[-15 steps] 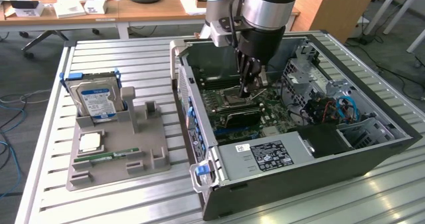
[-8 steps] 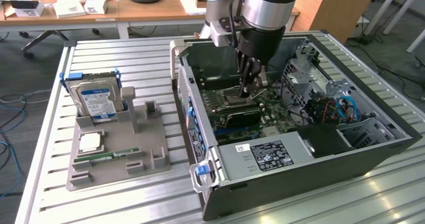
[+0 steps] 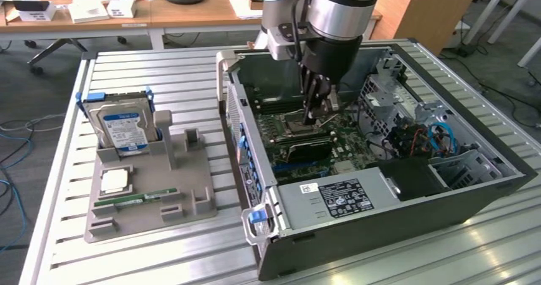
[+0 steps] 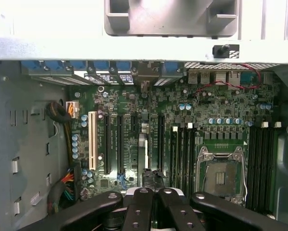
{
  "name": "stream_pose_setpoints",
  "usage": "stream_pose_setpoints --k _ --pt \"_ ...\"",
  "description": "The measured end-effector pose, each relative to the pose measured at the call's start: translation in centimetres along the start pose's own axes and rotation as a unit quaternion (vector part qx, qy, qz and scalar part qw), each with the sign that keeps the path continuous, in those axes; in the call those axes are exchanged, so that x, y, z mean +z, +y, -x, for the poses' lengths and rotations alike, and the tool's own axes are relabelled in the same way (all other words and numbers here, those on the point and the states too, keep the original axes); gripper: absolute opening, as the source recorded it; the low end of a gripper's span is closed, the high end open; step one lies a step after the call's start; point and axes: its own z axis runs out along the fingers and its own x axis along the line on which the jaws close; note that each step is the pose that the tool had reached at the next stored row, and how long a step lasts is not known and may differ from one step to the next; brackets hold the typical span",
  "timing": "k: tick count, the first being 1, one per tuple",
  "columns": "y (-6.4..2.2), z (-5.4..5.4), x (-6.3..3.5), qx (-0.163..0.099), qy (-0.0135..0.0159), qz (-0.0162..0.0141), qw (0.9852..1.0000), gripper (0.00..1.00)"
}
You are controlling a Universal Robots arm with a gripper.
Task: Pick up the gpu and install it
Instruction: 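Press down on the gpu until it lock into place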
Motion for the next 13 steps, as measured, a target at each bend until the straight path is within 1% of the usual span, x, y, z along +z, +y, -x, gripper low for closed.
stream_pose_setpoints --k 2,6,10,13 --pt "0.01 0.00 0.15 0.001 -0.0018 0.0002 1.0000 0.11" --pt "0.05 0.01 0.42 0.003 -0.0036 0.0019 1.0000 0.11" --pt "0.18 0.04 0.68 0.007 -0.0046 0.0039 1.0000 0.11" --pt "0.18 0.03 0.68 0.007 -0.0046 0.0041 1.0000 0.11"
